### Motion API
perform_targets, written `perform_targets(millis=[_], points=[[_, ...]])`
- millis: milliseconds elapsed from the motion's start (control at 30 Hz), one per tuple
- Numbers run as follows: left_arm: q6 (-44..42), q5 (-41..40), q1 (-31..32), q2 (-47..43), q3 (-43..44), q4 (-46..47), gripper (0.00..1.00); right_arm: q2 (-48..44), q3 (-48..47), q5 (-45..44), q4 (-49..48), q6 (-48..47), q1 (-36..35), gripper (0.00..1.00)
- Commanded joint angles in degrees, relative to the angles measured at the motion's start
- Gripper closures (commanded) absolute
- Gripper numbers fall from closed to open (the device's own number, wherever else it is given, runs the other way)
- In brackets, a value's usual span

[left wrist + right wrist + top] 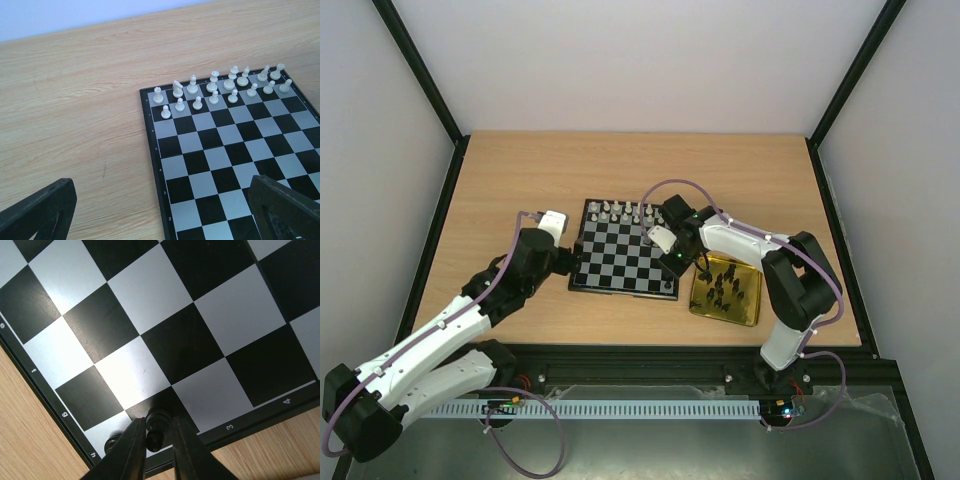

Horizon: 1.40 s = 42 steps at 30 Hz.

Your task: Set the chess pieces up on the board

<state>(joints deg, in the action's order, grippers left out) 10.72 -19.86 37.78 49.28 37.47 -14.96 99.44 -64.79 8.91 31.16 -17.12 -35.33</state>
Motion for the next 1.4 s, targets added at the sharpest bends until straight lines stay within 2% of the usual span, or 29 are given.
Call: perform_targets(millis=[0,100,333,867,1100,1367], points=[[0.26,0.17,-0.42,-0.07,0.42,-0.42,0.03,0.31,-0.66,0.79,1.44,0.87,-0.44,0.77],[0.26,0.28,-0.43,-0.02,0.36,-0.42,0.03,-1.07,-1.21,0.93,1.94,1.51,-0.44,0.72],[0.2,0.35,-0.43,0.02,0.39,-0.42,0.03,-5.82,-1.97,-0.04,4.23,2.09,1.93,0.68],[0.12,1.6,-0.43,-0.05,0.44,-0.42,0.02,-18.2,8.71,-5.25,9.86,-1.53,23.73,0.69],[0.26,2.45,-0.38,0.58,0.6,-0.51,0.03,-19.63,14.63,-9.19,10.61,-2.1,24.7,0.72],[0.22,2.63,-0.42,0.52,0.53,-0.51,0.03,-16.84,15.0,-11.3,9.37,-1.16,25.15,0.77]])
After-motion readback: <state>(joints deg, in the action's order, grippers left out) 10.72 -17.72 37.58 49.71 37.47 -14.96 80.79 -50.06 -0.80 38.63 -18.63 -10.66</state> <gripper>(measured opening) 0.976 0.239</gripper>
